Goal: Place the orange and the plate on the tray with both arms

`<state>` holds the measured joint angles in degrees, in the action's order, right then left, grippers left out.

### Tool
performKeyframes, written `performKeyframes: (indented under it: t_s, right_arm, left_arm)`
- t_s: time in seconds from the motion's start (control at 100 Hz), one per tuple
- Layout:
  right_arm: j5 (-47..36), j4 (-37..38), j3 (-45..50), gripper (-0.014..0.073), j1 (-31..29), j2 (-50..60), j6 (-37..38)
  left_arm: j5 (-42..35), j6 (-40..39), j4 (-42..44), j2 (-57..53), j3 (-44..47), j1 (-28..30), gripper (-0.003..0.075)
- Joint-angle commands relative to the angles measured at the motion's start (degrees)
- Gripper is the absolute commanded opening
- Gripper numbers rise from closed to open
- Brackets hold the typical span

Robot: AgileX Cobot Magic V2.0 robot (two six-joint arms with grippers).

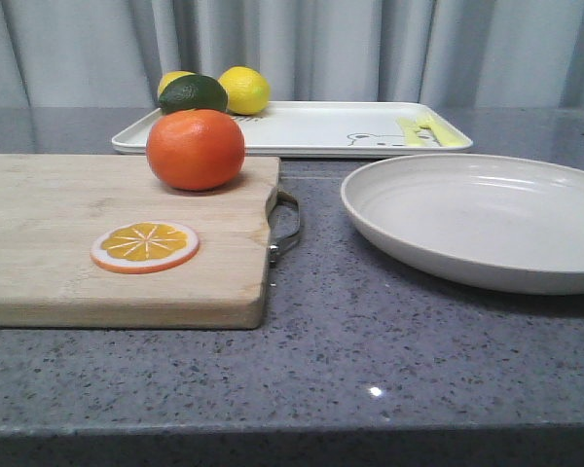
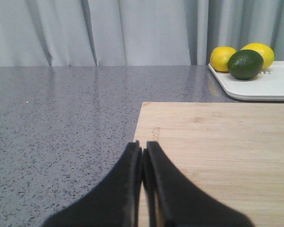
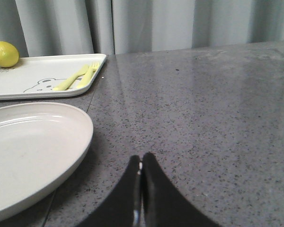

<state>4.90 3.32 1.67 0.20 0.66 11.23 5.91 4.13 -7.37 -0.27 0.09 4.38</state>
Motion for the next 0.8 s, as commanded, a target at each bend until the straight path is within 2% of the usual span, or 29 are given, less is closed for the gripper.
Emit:
performKeyframes:
  t_s: [0.0, 0.79]
  right_arm:
    - [-4.0, 0.2, -1.3, -0.0068, -0.4, 0.7, 0.1]
    - [-4.5, 0.2, -1.3, -0.0068, -0.4, 0.7, 0.1]
  left_arm:
    - [-4.2, -0.2, -0.1, -1.9, 0.5, 0.0, -0.002]
    - [-4.4, -0.2, -0.6, -1.9, 0.5, 0.0, -0.002]
